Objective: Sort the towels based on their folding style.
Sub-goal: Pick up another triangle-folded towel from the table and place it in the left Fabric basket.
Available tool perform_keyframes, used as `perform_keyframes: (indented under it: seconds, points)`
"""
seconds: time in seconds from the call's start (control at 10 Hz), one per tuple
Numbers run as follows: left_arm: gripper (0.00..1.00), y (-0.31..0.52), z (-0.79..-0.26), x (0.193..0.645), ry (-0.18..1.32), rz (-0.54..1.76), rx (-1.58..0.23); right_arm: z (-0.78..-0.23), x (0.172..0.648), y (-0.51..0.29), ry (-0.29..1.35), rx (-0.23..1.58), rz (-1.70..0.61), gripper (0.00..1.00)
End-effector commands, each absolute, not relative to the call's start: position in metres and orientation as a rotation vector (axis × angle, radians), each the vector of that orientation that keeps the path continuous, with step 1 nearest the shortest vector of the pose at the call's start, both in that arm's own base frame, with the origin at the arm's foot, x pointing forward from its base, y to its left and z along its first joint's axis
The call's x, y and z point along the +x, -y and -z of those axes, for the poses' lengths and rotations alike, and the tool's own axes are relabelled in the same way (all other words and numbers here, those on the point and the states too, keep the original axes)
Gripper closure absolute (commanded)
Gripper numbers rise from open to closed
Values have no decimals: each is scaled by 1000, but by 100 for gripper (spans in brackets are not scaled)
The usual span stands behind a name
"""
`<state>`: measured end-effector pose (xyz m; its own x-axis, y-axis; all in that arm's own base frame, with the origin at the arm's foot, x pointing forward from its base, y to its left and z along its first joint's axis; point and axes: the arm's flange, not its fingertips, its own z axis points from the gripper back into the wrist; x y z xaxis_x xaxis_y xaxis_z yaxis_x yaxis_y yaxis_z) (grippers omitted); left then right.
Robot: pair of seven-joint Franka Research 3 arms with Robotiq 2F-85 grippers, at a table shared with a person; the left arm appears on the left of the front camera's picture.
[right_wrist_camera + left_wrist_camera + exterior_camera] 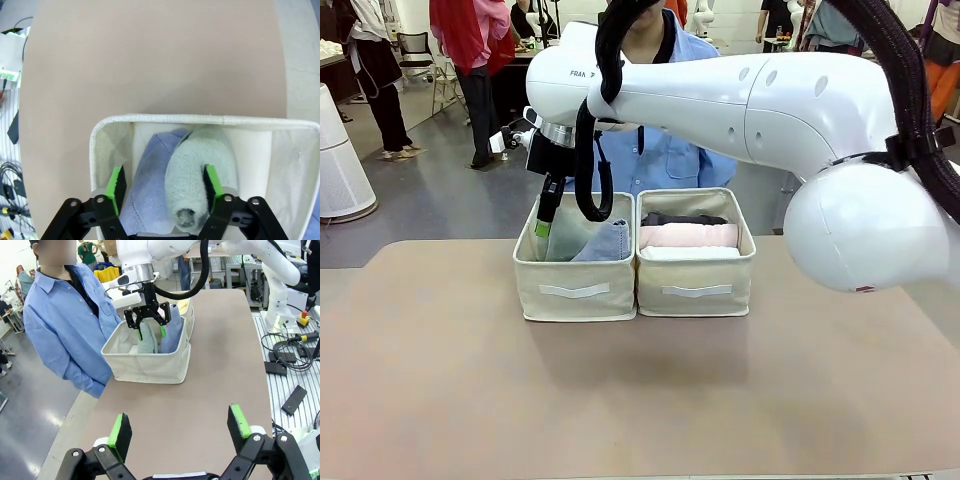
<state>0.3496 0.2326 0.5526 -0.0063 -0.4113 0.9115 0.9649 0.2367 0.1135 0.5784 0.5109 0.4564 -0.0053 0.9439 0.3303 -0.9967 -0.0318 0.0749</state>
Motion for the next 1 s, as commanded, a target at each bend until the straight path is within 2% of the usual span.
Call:
perform_keyframes:
  seconds: [0.0,0.9]
  points:
    - [0,-231,-552,347,1083,1238,-685,-461,589,-521,205,343,-1584,0]
    - [0,-231,-552,347,1083,1238,-685,-487,588,-517,291,250,-1587,0]
